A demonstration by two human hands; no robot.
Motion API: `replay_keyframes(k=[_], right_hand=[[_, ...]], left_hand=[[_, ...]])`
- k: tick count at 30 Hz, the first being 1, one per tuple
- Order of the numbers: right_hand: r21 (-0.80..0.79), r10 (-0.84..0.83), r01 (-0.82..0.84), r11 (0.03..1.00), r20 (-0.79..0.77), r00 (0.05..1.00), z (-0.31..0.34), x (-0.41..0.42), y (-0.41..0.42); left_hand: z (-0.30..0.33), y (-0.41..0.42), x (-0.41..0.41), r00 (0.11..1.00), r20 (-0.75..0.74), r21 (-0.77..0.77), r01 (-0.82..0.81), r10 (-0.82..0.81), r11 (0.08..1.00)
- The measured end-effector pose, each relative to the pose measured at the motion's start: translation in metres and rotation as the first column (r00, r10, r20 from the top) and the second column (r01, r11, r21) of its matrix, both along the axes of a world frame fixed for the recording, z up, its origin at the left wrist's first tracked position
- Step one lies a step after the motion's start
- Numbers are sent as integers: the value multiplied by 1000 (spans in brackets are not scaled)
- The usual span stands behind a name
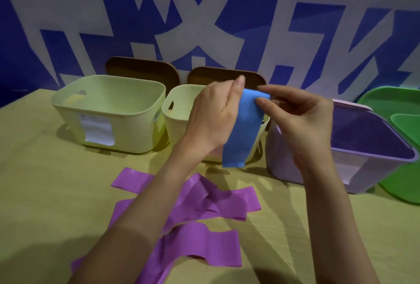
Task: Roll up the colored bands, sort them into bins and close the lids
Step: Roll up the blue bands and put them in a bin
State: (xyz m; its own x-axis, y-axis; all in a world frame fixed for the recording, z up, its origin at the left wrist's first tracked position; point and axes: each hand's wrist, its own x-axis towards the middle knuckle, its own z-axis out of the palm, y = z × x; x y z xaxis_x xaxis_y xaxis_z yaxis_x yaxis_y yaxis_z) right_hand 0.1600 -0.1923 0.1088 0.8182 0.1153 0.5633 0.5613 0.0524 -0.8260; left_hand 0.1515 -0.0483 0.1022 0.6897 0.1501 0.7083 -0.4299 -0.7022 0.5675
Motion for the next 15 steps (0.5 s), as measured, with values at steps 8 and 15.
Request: replay_keyframes(k=[8,15], right_hand=[[68,4,4,998,-106,994,-3,0,1],[53,99,-93,994,-121,988,1,2,-5]], left_hand=[[-3,3,1,988,155,187,-27,-2,982],[-6,3,2,976,212,92,30,-49,995]])
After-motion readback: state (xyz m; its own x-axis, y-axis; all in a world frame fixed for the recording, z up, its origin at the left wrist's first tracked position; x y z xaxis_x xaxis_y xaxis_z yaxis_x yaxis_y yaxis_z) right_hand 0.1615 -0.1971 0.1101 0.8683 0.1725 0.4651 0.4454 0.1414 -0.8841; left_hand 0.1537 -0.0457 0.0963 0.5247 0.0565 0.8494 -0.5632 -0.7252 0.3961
